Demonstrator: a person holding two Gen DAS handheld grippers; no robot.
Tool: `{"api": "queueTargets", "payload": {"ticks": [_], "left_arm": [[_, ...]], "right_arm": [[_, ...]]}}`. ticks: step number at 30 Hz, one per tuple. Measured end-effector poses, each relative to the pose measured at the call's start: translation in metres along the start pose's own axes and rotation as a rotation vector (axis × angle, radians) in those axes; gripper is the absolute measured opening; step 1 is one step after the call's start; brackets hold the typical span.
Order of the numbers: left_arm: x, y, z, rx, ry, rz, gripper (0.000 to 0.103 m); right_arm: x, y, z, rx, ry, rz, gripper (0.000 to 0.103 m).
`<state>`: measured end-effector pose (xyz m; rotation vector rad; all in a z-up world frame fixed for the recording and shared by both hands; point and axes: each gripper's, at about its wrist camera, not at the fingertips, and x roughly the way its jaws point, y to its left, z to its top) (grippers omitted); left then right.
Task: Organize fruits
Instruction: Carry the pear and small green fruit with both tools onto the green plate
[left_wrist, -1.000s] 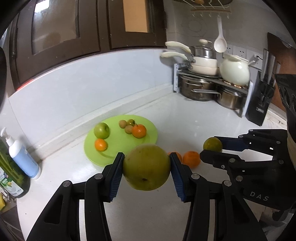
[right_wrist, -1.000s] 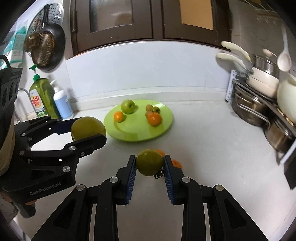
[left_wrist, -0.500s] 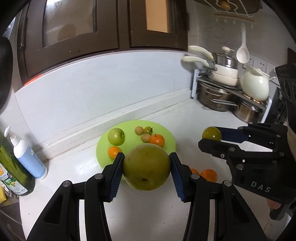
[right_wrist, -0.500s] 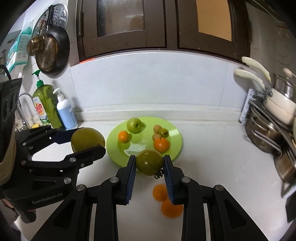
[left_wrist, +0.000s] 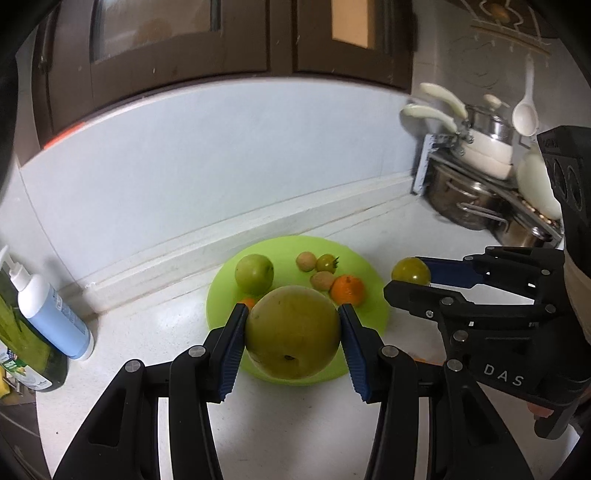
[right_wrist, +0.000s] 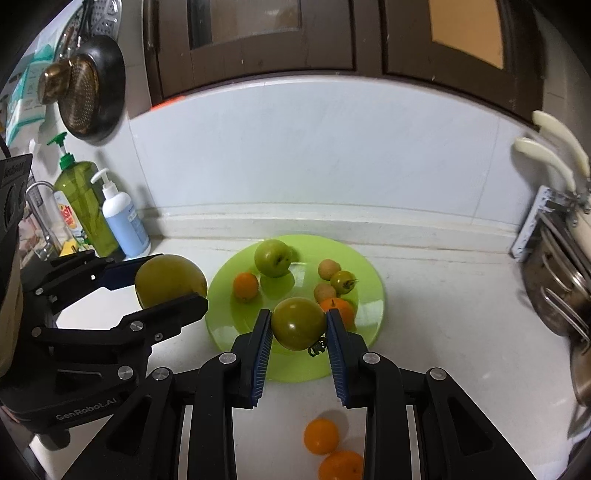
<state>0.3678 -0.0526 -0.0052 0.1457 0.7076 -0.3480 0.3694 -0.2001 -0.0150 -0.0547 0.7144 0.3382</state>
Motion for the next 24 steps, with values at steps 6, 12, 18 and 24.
{"api": "queueTargets", "payload": {"ticks": [6, 12, 18, 24], "left_arm": [[0.030, 0.014, -0.001, -0.025, 0.062, 0.008, 0.049], [0.058, 0.024, -0.003, -0.046, 0.116, 0.005, 0.049], [0.080, 0.027, -0.006, -0.052, 0.156, -0.007, 0.049], [0.094, 0.026, -0.010, -0.050, 0.188, -0.018, 0.049]], "right_arm": [[0.035, -0.002, 0.002, -0.008, 0.073, 0.026, 0.030], [0.069, -0.007, 0.001, 0.006, 0.142, 0.043, 0.030], [0.094, -0.010, -0.001, 0.016, 0.194, 0.055, 0.030], [0.104, -0.010, -0.006, 0.012, 0.224, 0.062, 0.030]]}}
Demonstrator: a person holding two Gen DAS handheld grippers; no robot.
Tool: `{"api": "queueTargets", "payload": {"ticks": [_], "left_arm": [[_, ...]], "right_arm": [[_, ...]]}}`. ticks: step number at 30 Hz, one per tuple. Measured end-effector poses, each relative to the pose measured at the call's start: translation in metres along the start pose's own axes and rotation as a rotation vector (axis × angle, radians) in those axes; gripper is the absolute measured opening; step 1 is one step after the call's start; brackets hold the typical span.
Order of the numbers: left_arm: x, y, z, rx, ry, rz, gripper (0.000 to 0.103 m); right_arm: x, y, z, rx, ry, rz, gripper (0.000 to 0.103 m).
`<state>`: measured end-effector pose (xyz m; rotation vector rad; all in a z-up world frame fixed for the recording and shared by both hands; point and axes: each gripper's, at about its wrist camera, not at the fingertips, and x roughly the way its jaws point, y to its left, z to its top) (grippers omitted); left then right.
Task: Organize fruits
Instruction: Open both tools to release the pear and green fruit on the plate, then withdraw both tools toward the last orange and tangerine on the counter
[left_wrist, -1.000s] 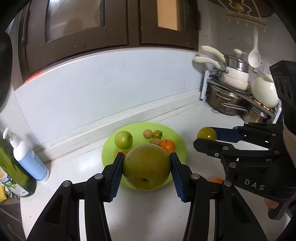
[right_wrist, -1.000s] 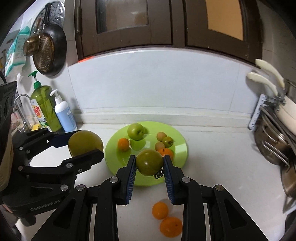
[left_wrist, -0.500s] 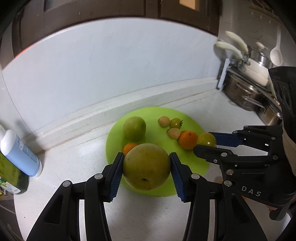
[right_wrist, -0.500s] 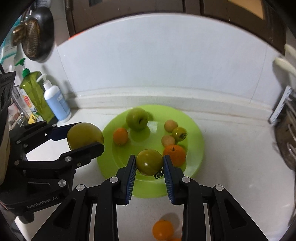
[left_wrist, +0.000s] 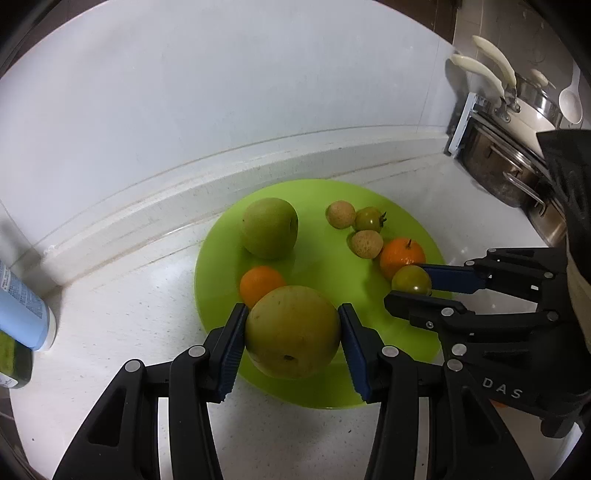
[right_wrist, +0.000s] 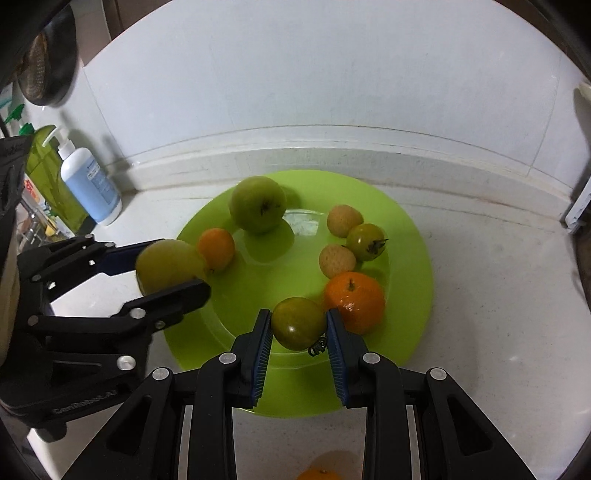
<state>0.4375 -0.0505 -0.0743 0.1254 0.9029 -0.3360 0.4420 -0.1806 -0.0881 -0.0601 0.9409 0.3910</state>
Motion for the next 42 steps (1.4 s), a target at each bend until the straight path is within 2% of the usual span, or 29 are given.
{"api": "queueTargets", "payload": {"ticks": [13, 18, 23, 25, 29, 34, 42], "left_arm": [[0.005, 0.005, -0.005, -0.021, 0.023, -0.012, 0.049], [-0.013, 0.003, -0.003, -0.010, -0.037, 0.008, 0.050], [-0.042, -0.002, -0.003, 0.010, -0.113, 0.045, 0.059], [-0.055, -0.005, -0.004, 0.014, -0.147, 0.051, 0.064], [-0.081, -0.013, -0.008, 0.007, -0.206, 0.051, 0.068], [-0.107, -0.027, -0.016, 0.027, -0.261, 0.055, 0.075], [-0.139, -0.055, -0.022, 0.083, -0.336, 0.043, 0.085]], "right_arm": [[0.000, 0.001, -0.004, -0.007, 0.001, -0.005, 0.031], [-0.005, 0.004, -0.004, -0.011, -0.015, -0.016, 0.035], [-0.027, 0.005, -0.010, 0.004, -0.065, -0.036, 0.036], [-0.041, 0.006, -0.013, 0.018, -0.099, -0.049, 0.047], [-0.068, 0.008, -0.020, 0.042, -0.163, -0.061, 0.051], [-0.105, 0.013, -0.033, 0.055, -0.247, -0.125, 0.061], [-0.155, 0.007, -0.060, 0.104, -0.338, -0.213, 0.064]]}}
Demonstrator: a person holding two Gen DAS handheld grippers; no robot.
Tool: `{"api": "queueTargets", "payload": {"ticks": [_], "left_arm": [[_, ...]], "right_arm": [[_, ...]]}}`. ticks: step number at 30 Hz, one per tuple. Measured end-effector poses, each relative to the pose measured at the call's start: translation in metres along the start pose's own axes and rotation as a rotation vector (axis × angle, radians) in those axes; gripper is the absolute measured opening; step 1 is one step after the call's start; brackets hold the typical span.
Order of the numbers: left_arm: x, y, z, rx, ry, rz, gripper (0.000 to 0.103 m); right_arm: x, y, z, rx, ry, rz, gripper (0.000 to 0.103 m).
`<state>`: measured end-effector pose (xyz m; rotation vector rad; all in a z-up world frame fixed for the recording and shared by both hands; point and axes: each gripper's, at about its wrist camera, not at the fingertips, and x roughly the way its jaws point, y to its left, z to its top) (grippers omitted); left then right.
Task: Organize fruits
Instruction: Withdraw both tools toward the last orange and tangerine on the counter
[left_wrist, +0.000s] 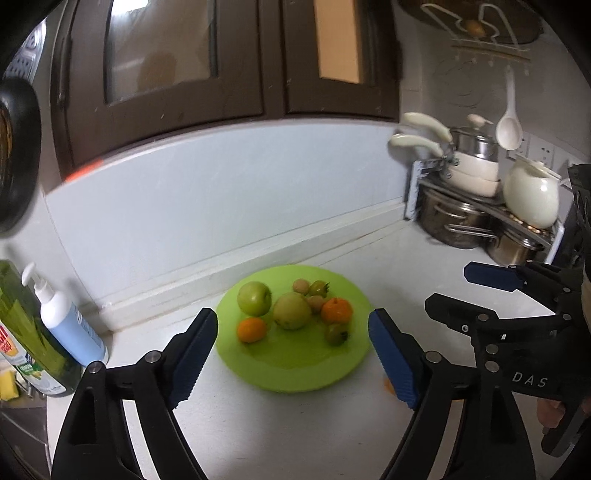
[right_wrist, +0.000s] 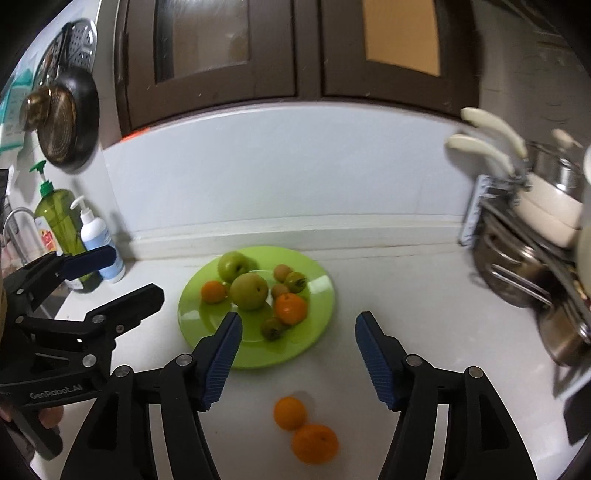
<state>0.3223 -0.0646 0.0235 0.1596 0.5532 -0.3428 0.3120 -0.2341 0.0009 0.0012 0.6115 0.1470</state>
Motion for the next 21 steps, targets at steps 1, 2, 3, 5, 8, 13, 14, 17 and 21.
{"api": "queueTargets", "payload": {"ticks": [1, 2, 3, 5, 8, 13, 14, 17, 21], "left_arm": [[-0.003, -0.004, 0.000, 0.012, -0.007, -0.005, 0.085], [-0.005, -0.008, 0.001, 0.023, -0.014, -0.007, 0.086], [-0.007, -0.011, 0.001, 0.035, -0.019, -0.010, 0.087], [-0.011, -0.019, 0.000, 0.061, -0.029, -0.020, 0.088], [-0.012, -0.031, -0.002, 0.103, -0.032, -0.037, 0.088], [-0.006, -0.046, -0.011, 0.159, -0.010, -0.079, 0.088], [-0.003, -0.049, -0.013, 0.172, -0.002, -0.091, 0.088], [0.003, -0.054, -0.019, 0.195, 0.019, -0.106, 0.087], [0.010, -0.060, -0.029, 0.247, 0.035, -0.135, 0.087]], "right_arm": [[-0.004, -0.002, -0.002, 0.005, -0.002, -0.003, 0.064], [-0.010, -0.004, -0.003, 0.012, -0.005, -0.007, 0.064], [-0.014, -0.006, -0.005, 0.018, -0.005, -0.010, 0.064], [-0.022, -0.011, -0.010, 0.030, -0.004, -0.019, 0.064], [-0.029, -0.016, -0.018, 0.047, 0.002, -0.042, 0.064], [-0.031, -0.022, -0.035, 0.063, 0.045, -0.050, 0.064], [-0.030, -0.023, -0.040, 0.064, 0.055, -0.051, 0.064], [-0.028, -0.025, -0.052, 0.075, 0.088, -0.053, 0.064], [-0.021, -0.027, -0.064, 0.090, 0.133, -0.041, 0.064]]}}
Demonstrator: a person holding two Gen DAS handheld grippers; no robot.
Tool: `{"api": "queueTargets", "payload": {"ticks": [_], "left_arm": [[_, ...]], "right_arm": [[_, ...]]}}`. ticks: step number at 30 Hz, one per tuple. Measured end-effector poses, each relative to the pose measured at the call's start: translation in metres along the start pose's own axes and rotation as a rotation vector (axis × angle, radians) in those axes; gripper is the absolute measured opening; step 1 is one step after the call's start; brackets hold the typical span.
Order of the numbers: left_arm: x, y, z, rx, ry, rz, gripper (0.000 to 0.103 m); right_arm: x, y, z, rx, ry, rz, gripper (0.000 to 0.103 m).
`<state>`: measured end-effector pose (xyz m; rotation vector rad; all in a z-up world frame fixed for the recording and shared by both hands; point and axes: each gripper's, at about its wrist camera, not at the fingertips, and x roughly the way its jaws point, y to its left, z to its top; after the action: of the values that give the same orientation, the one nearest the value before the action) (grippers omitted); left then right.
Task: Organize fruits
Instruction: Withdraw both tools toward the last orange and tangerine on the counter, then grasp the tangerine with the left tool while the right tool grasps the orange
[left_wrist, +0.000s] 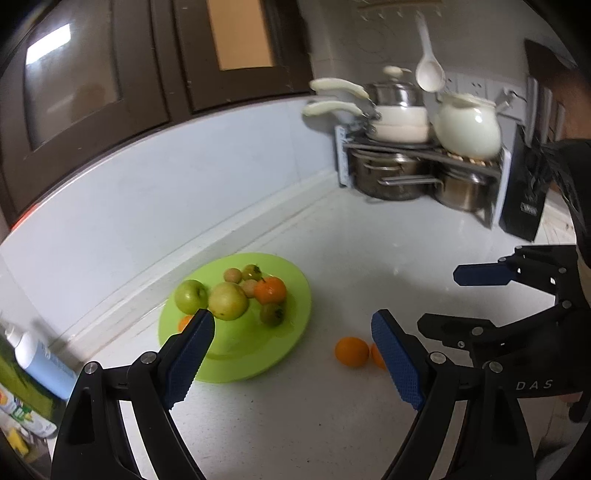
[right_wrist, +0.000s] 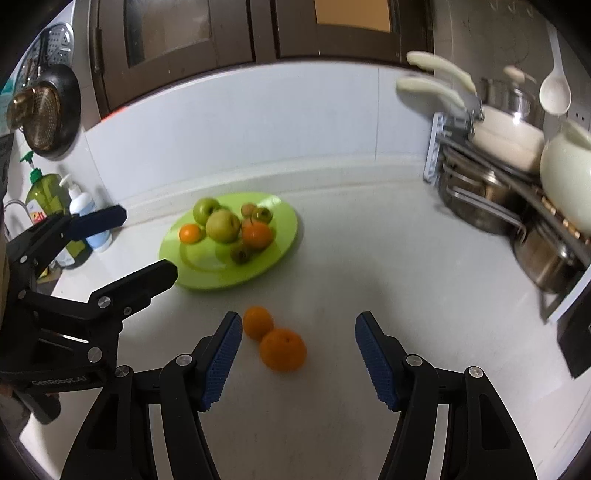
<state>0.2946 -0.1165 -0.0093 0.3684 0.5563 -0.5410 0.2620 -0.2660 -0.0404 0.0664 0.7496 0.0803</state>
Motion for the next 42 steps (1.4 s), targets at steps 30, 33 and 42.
{"api": "queueTargets", "payload": {"ticks": [30, 33, 42], "left_arm": [[0.083, -0.016, -0.034, 0.196, 0.151, -0.259, 0.051], [0.086, -0.018, -0.036, 0.195, 0.155, -0.277, 0.051], [0.099, -0.028, -0.032, 0.187, 0.178, -0.302, 0.051]], "right_arm": [[0.072, 0.000, -0.024, 0.043, 0.168, 0.073, 0.052], [0.074, -0.003, -0.025, 0.056, 0.177, 0.088, 0.050], [0.079, -0.010, -0.026, 0.075, 0.192, 0.112, 0.045]]}}
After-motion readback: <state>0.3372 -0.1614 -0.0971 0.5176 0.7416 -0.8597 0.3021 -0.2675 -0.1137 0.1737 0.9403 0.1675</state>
